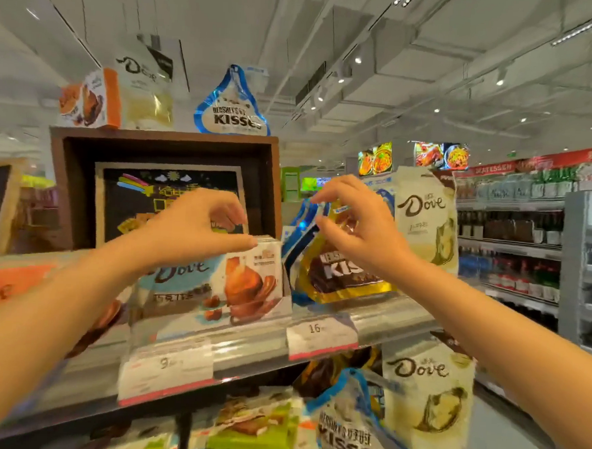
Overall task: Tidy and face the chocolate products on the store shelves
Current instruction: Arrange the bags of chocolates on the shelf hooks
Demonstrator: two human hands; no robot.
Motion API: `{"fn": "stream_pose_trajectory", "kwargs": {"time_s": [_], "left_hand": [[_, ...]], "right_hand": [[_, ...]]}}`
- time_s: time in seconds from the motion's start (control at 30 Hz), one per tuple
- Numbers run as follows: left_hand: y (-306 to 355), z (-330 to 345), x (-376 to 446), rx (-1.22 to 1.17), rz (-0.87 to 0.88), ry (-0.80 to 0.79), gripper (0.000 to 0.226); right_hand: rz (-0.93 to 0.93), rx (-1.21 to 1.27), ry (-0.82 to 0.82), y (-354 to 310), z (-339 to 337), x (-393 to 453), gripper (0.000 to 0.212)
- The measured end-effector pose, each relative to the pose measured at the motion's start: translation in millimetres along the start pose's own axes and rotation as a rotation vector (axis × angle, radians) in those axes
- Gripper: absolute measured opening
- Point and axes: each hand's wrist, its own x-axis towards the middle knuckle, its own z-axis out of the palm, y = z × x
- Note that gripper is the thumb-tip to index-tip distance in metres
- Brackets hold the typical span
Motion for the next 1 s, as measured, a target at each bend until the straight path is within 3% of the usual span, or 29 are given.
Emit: {"fn": "stream_pose_trajectory", "kwargs": {"time_s": [0.17, 0.3, 0.47, 0.6, 0.8, 1.0], "left_hand": [[47.9, 72.9, 24.0, -0.126, 0.047, 0.171, 0.027], [70.3, 109.2, 40.9, -0.086, -0.039, 0.266, 0.04], [88.4, 122.4, 52.1, 0.053, -0.247, 0.249, 0.067], [93.4, 126.5, 52.2, 0.078, -0.34, 0.202, 0.077], [92.7, 123.4, 52.8, 0.04, -0.483, 0.168, 0.07], [91.0, 122.9, 53.2, 0.025, -0.447, 0.149, 0.039]], "right_hand": [[0.047, -0.068, 0.054, 61.6, -44.2, -23.0, 0.022], [0.134, -0.069, 0.148, 98.3, -66.0, -39.4, 0.034], [0.35, -0.143, 0.25, 136.2, -86.0, -50.7, 0.076], [0.494, -0.028, 0.23, 155.7, -89.0, -57.9, 0.101], [0.647, 0.12, 0.18, 158.8, -86.7, -64.5, 0.116], [0.774, 0.042, 0.125, 170.1, -94.3, -60.1, 0.124]]}}
